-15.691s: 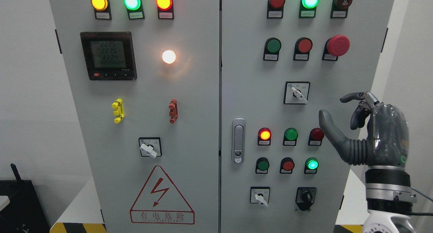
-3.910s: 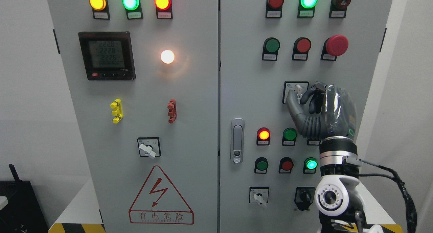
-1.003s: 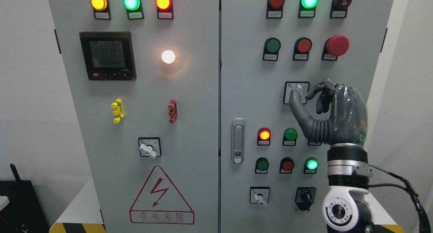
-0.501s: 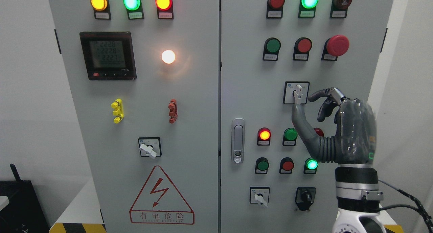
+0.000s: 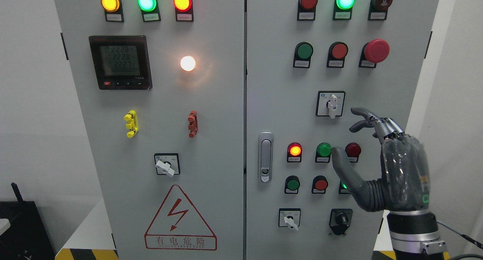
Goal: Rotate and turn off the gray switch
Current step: 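Release the switch and pull the right hand back from the cabinet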
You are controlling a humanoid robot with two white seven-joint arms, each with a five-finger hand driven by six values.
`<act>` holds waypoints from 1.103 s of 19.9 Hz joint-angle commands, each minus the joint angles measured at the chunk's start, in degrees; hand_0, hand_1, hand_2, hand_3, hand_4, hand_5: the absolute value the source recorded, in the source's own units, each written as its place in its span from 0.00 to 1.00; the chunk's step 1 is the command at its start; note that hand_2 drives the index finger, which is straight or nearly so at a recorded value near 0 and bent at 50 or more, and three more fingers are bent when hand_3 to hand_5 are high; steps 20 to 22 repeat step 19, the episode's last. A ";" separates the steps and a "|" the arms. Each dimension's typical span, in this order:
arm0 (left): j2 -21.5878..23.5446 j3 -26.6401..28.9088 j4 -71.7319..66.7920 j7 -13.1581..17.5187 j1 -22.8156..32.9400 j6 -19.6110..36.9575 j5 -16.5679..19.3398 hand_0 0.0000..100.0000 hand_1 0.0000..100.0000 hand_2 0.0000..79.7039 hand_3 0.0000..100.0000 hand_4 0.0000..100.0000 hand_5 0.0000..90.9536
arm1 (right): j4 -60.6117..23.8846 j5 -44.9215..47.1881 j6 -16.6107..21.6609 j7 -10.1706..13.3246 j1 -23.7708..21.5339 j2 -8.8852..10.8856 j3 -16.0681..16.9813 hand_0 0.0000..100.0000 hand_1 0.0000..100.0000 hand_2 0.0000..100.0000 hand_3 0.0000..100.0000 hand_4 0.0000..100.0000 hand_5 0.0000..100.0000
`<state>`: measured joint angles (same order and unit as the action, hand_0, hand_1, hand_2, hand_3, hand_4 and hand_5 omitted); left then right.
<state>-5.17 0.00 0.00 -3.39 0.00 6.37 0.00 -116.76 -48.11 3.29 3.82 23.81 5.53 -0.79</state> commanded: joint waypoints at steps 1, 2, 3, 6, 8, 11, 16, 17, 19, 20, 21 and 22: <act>0.07 0.44 1.40 0.05 -0.53 0.05 -1.14 0.12 0.39 0.00 0.00 0.00 0.00 | -2.95 1.79 0.23 -0.04 -2.27 8.26 1.85 0.27 0.12 0.09 0.03 0.00 0.00; -0.02 0.44 1.40 0.05 -0.53 0.05 -1.14 0.12 0.39 0.00 0.00 0.00 0.00 | -2.86 1.88 0.23 -0.04 -2.88 8.88 1.85 0.27 0.12 0.08 0.03 0.00 0.00; 0.07 0.44 1.40 0.05 -0.53 0.05 -1.14 0.12 0.39 0.00 0.00 0.00 0.00 | -2.95 1.88 0.31 -0.04 -3.24 9.58 1.85 0.26 0.12 0.08 0.03 0.00 0.00; -0.02 0.44 1.40 0.05 -0.53 0.05 -1.14 0.12 0.39 0.00 0.00 0.00 0.00 | -2.95 2.23 0.23 -0.04 -3.51 10.20 1.85 0.27 0.10 0.06 0.01 0.00 0.00; 0.07 0.44 1.40 0.05 -0.53 -0.04 -1.14 0.12 0.39 0.00 0.00 0.00 0.00 | -2.95 2.32 0.14 0.05 -4.03 10.38 1.85 0.26 0.09 0.05 0.00 0.00 0.00; -0.02 0.44 1.40 0.05 -0.53 0.05 -1.14 0.12 0.39 0.00 0.00 0.00 0.00 | -2.95 2.67 0.14 0.05 -4.30 10.55 1.76 0.24 0.10 0.04 0.00 0.00 0.00; -0.02 0.44 1.40 0.05 -0.53 0.05 -1.14 0.12 0.39 0.00 0.00 0.00 0.00 | -2.95 2.67 0.05 0.05 -4.30 10.38 1.59 0.23 0.11 0.03 0.00 0.00 0.00; 0.07 0.44 1.40 0.05 -0.53 0.05 -1.14 0.12 0.39 0.00 0.00 0.00 0.00 | -2.95 2.67 0.05 0.05 -4.30 10.38 1.58 0.23 0.11 0.03 0.00 0.00 0.00; 0.07 0.44 1.40 0.05 -0.53 0.05 -1.14 0.12 0.39 0.00 0.00 0.00 0.00 | -2.95 2.67 -0.03 0.05 -4.30 10.38 1.50 0.23 0.11 0.03 0.00 0.00 0.00; 0.07 0.44 1.40 0.05 -0.53 0.05 -1.14 0.12 0.39 0.00 0.00 0.00 0.00 | -2.95 2.67 -0.03 0.05 -4.30 10.38 1.50 0.23 0.11 0.03 0.00 0.00 0.00; 0.07 0.44 1.40 0.05 -0.53 0.05 -1.14 0.12 0.39 0.00 0.00 0.00 0.00 | -2.95 2.67 -0.03 0.05 -4.30 10.38 1.50 0.23 0.11 0.03 0.00 0.00 0.00; 0.07 0.44 1.40 0.05 -0.53 0.05 -1.14 0.12 0.39 0.00 0.00 0.00 0.00 | -2.95 2.67 -0.03 0.05 -4.30 10.38 1.50 0.23 0.11 0.03 0.00 0.00 0.00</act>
